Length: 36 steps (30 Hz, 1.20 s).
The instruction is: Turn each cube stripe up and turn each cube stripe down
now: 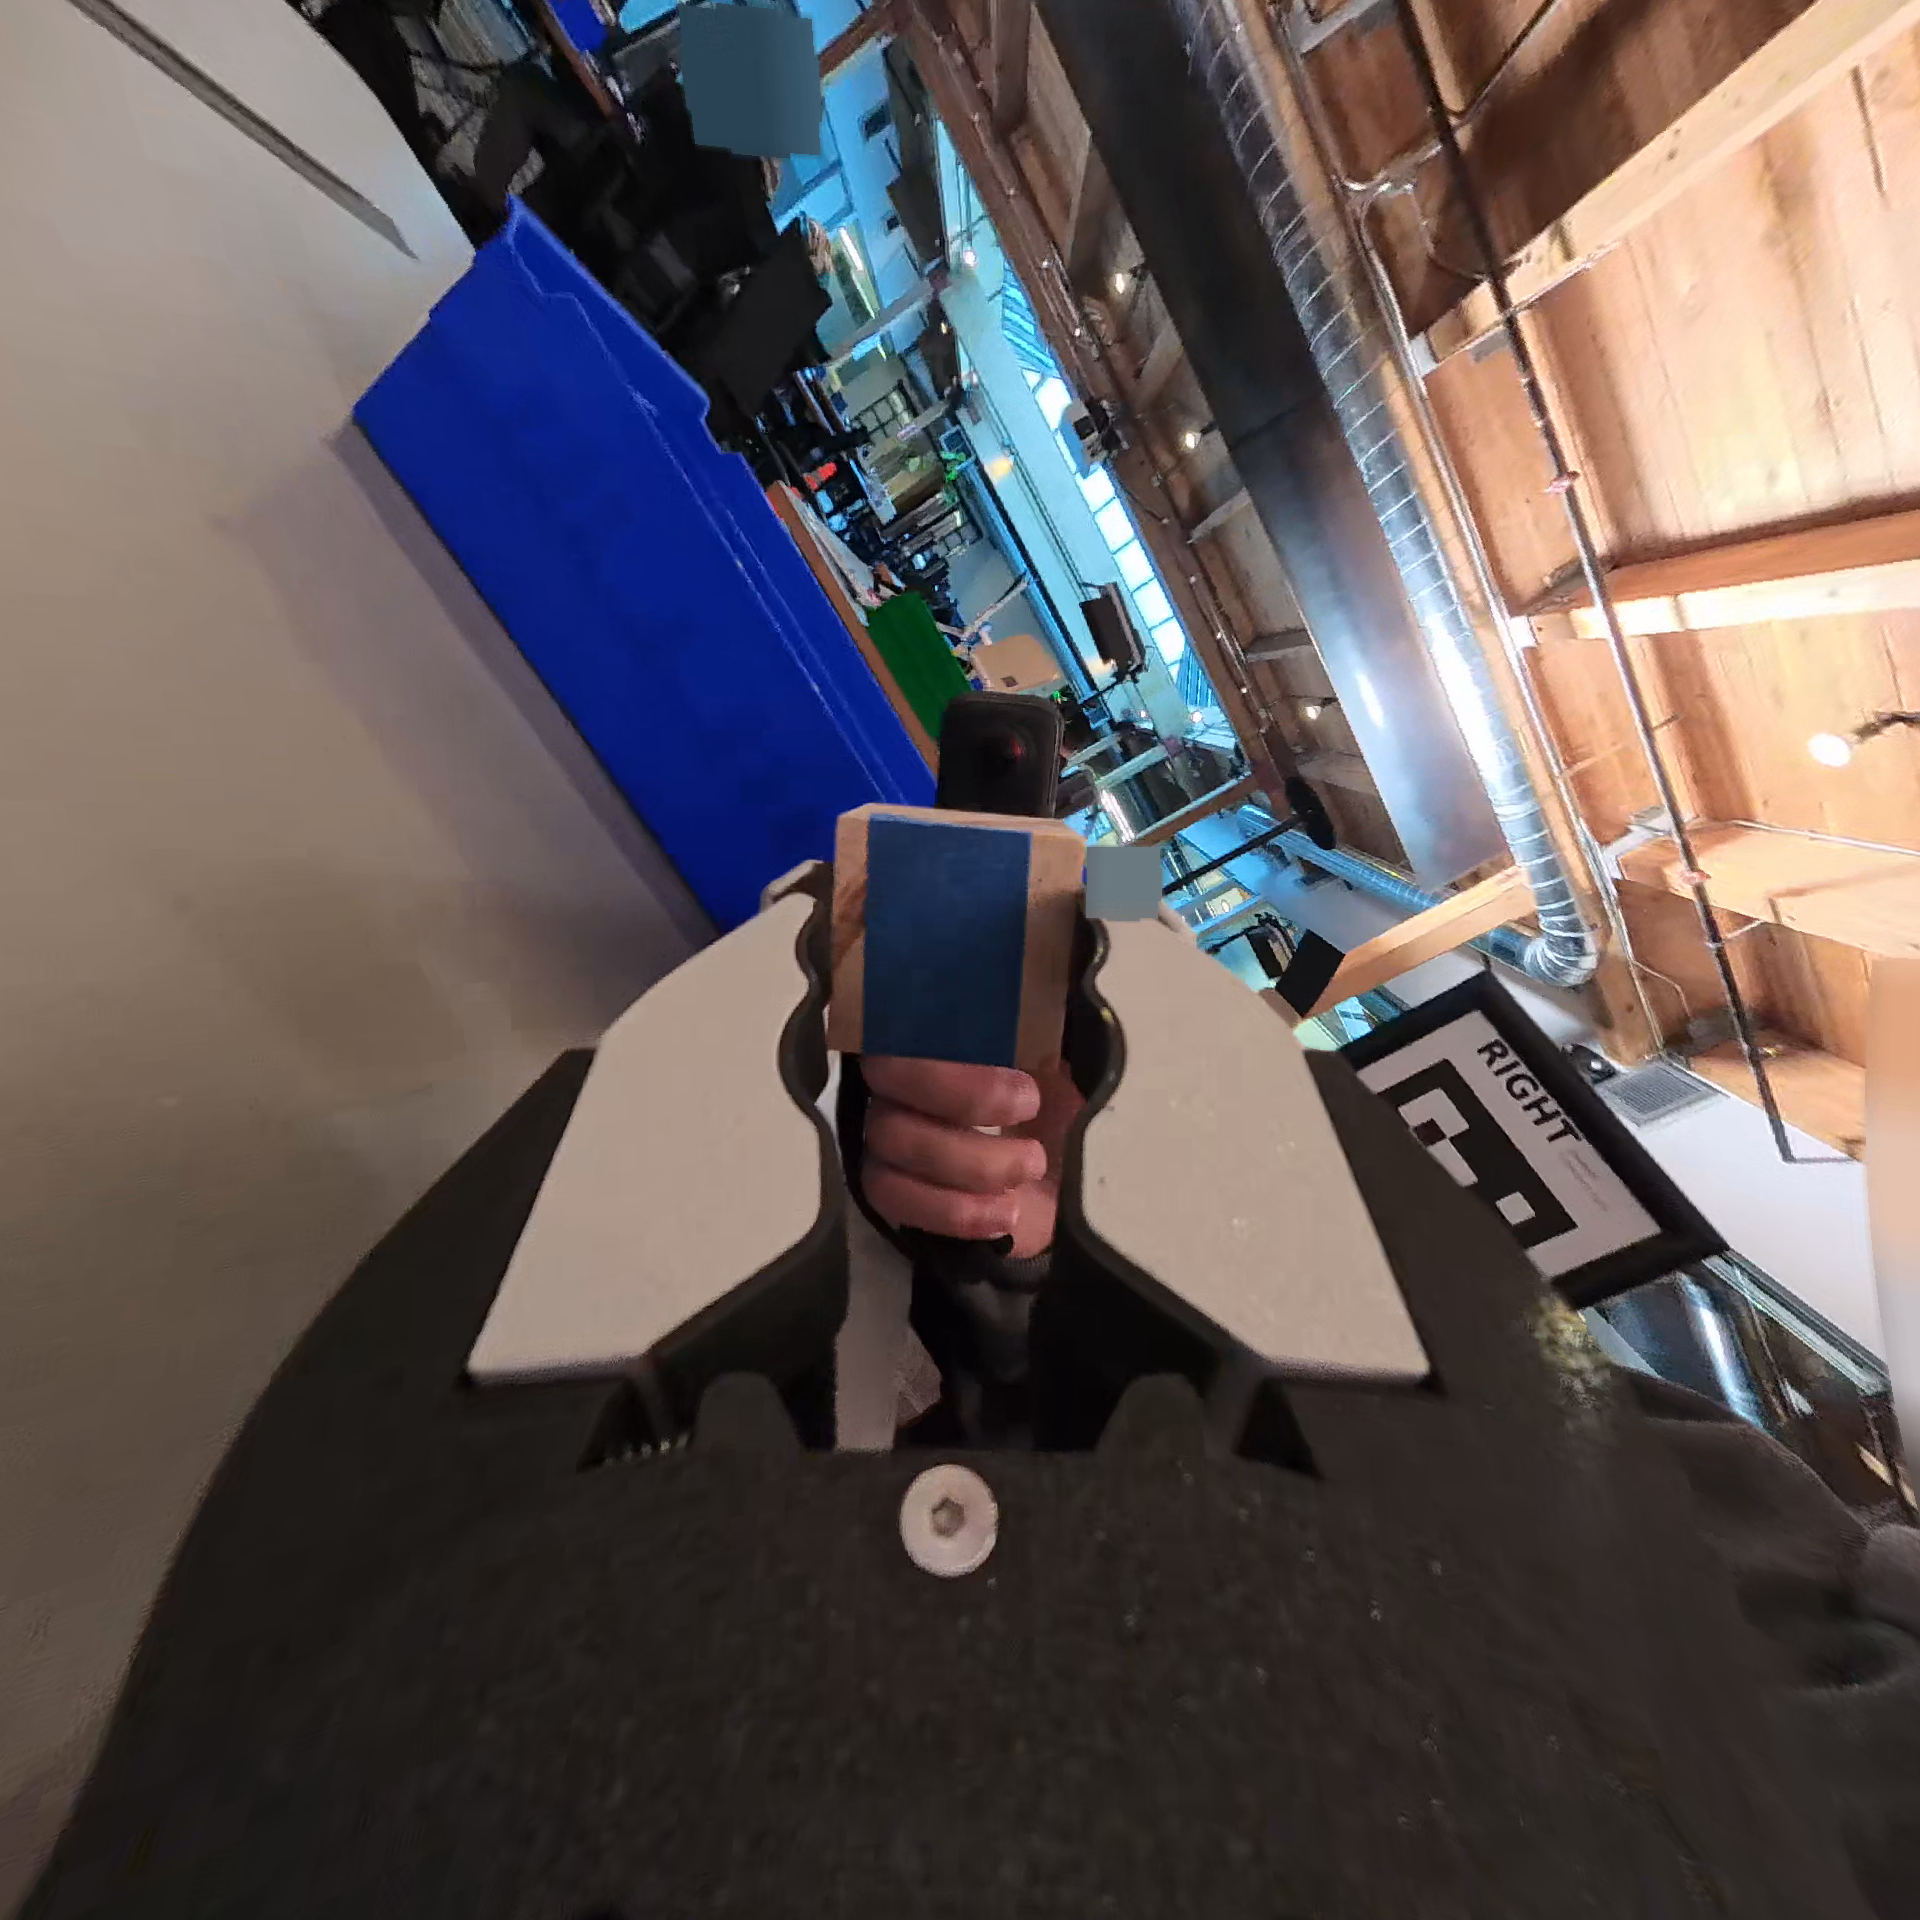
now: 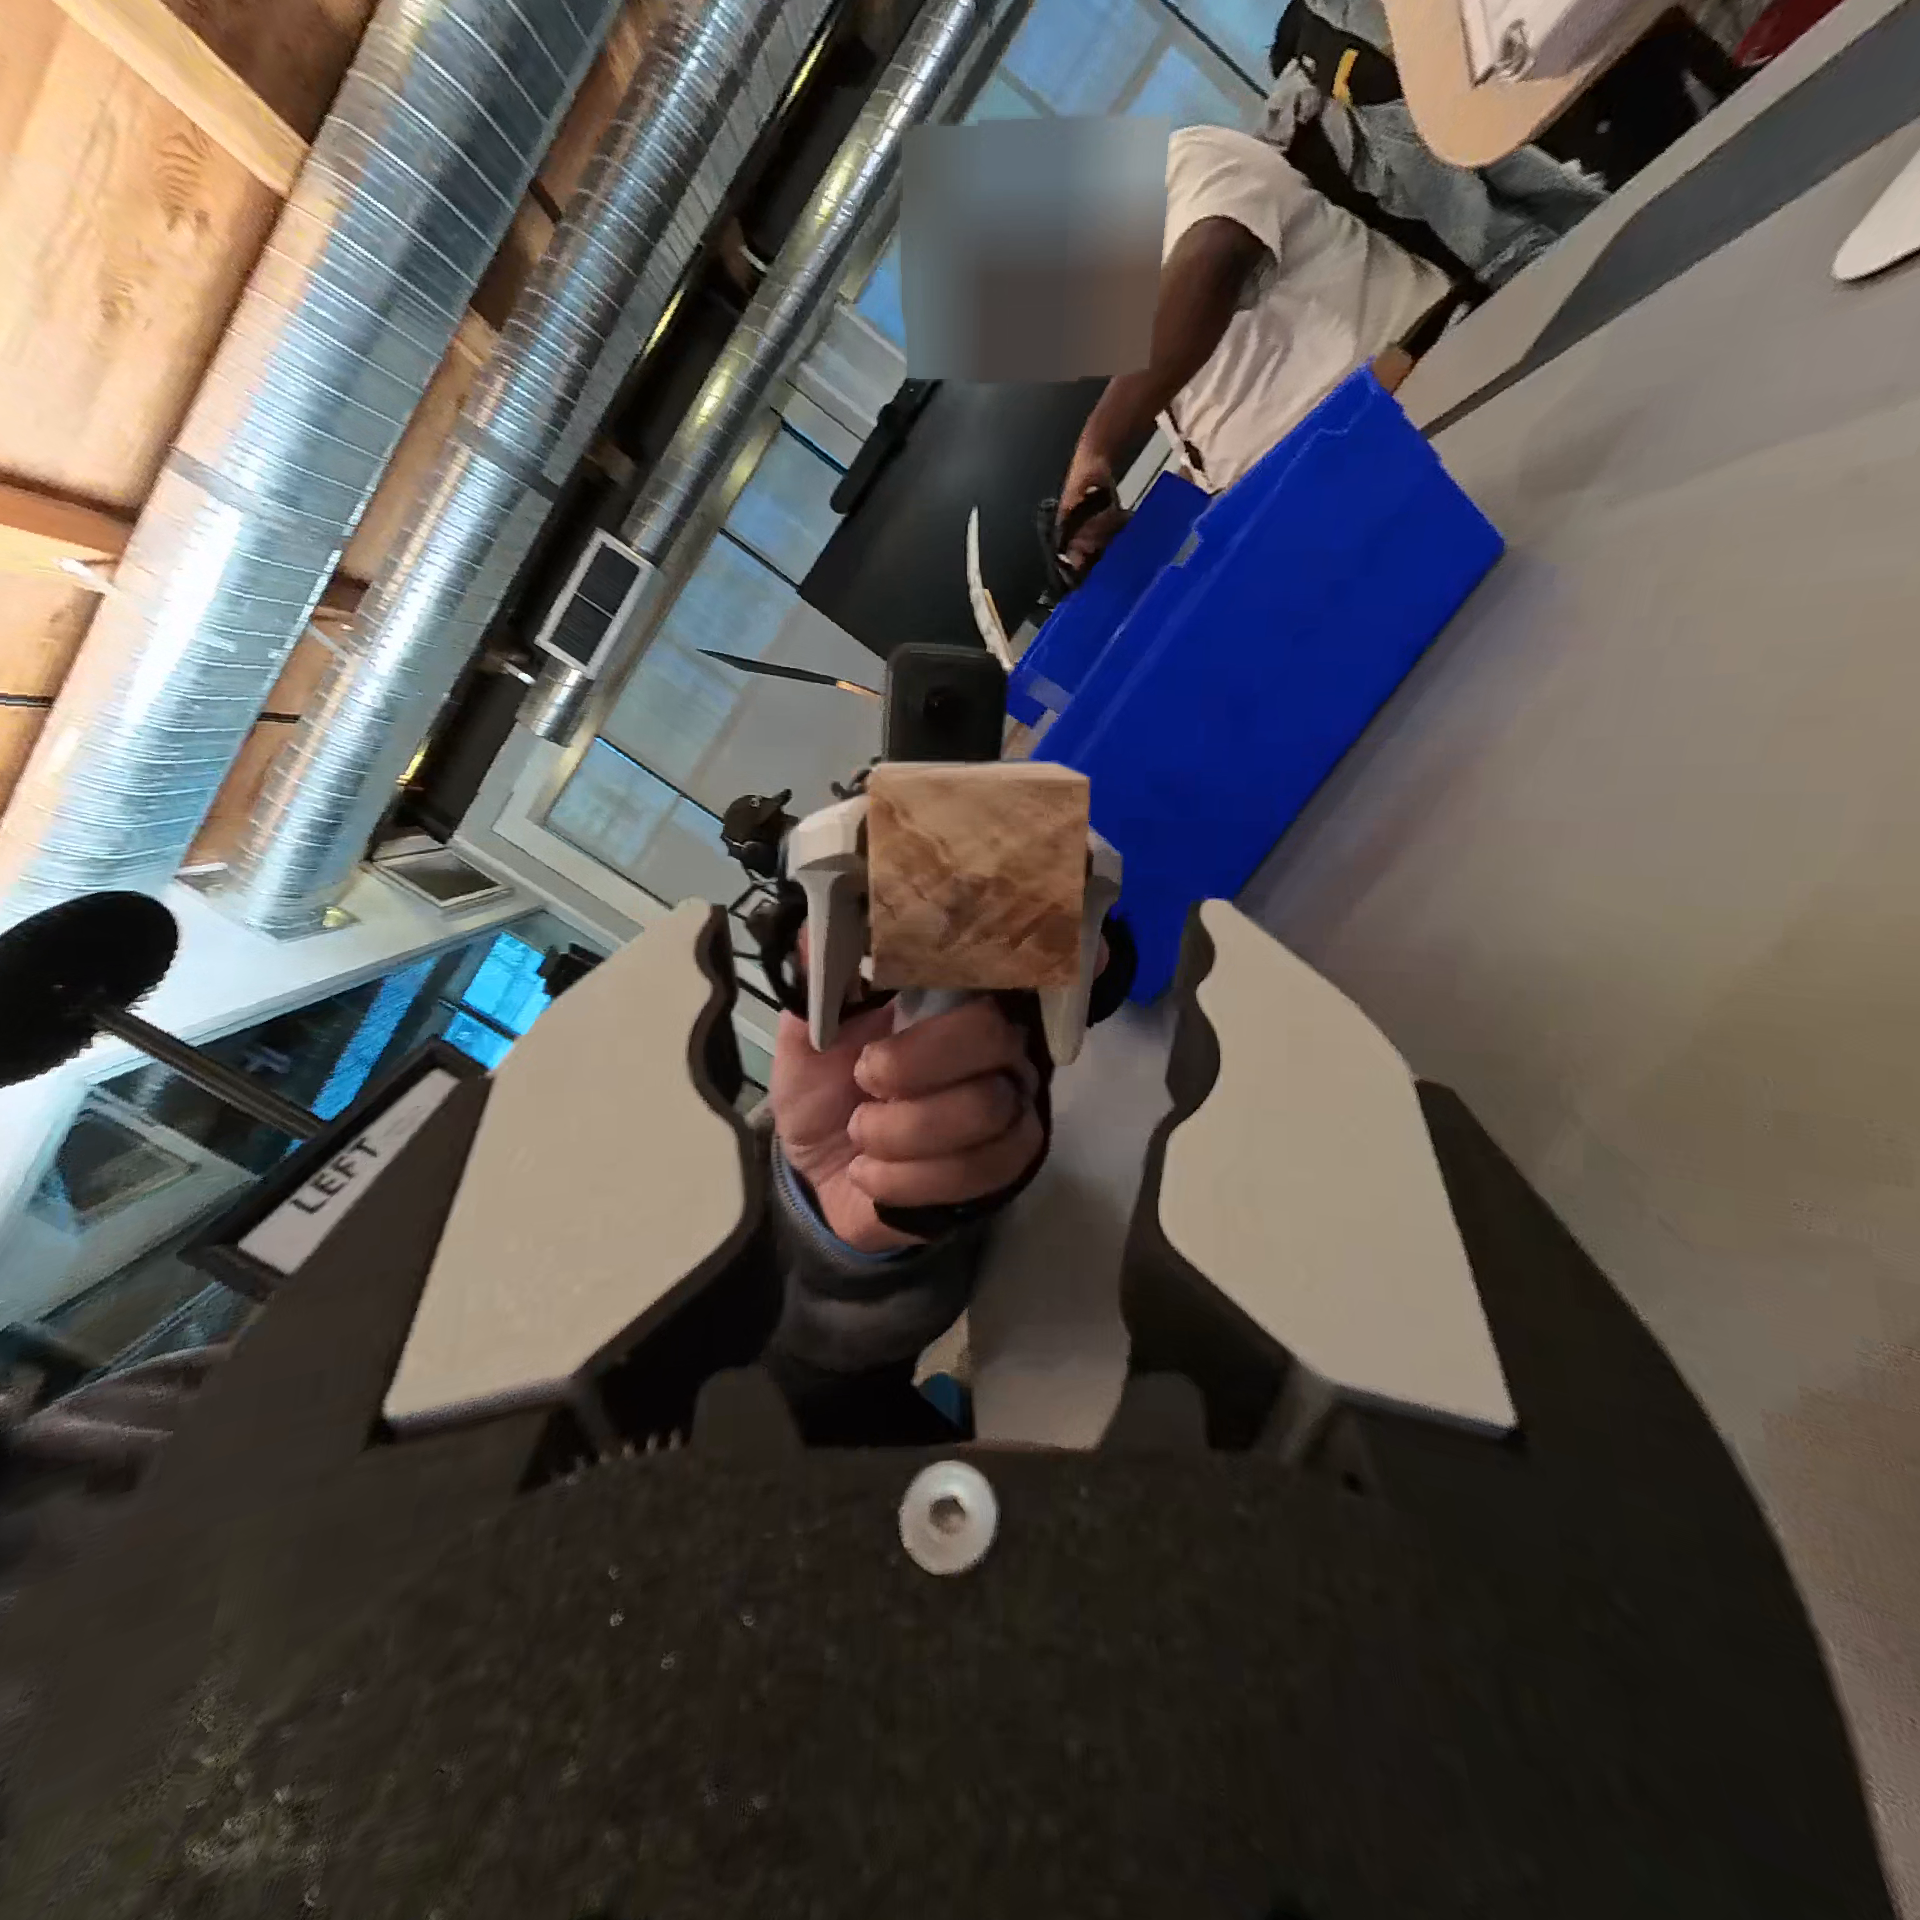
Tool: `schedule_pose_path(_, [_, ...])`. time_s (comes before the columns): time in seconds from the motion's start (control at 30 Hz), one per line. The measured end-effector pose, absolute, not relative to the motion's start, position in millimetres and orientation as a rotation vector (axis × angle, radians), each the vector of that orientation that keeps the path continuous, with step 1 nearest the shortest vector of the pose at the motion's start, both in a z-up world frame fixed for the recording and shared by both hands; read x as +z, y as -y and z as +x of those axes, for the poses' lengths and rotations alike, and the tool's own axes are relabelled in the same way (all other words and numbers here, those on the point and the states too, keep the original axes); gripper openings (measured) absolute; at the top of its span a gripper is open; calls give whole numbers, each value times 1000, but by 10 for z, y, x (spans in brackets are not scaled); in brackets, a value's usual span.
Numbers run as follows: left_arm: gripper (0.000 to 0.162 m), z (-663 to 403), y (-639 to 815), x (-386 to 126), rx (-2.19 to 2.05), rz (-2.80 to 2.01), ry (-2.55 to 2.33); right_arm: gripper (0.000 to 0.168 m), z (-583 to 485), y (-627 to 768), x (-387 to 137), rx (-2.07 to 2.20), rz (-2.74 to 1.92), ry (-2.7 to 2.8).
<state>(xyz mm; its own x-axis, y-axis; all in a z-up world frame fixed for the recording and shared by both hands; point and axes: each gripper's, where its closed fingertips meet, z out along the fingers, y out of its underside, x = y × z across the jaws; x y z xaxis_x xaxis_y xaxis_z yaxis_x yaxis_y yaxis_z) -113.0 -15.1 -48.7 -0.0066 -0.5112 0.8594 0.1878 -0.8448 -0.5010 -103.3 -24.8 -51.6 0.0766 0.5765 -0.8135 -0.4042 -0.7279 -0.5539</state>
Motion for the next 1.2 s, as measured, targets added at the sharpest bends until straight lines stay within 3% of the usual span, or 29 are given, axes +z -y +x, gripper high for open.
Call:
schedule_pose_path(0.13, [43, -1083, 199, -490, -1946, -1792, -360, 78, -1099, 220, -619, 1711, -1671, 182])
schedule_pose_path(0.17, [43, -1069, 216, -495, -1949, -1796, -376, 68, -1125, 246, -631, 1727, -1671, 205])
schedule_pose_path(0.2, [43, -1058, 217, -527, -1935, -1813, -386, 43, -1138, 318, -589, 1780, -1641, 252])
schedule_pose_path(0.47, [43, -1095, 325, -561, -2032, -1831, -446, 43, -1152, 389, -632, 1789, -1710, 281])
schedule_pose_path(0.5, [46, -1130, 336, -553, -2005, -1833, -463, 43, -1150, 391, -624, 1794, -1709, 276])
schedule_pose_path(0.67, [89, -1439, 785, -641, -1680, -1806, -882, 43, -981, 368, -474, 1734, -1662, 266])
schedule_pose_path(0.7, [91, -1496, 881, -739, -1575, -1813, -949, 43, -930, 366, -417, 1715, -1644, 269])
schedule_pose_path(0.83, [77, -1571, 1023, -1007, -1263, -1813, -1007, 43, -712, 319, -210, 1567, -1607, 310])
schedule_pose_path(0.93, [76, -1522, 1011, -1001, -1145, -1793, -1038, 43, -420, 254, 12, 1433, -1586, 329])
schedule_pose_path(1.1, [72, -1507, 1020, -1107, -1106, -1822, -1056, 43, 951, -136, 331, 777, -1720, 150])
schedule_pose_path(1.2, [72, -1484, 1013, -1167, -1137, -1864, -1076, 43, 1754, -440, 197, 450, -1948, 16])
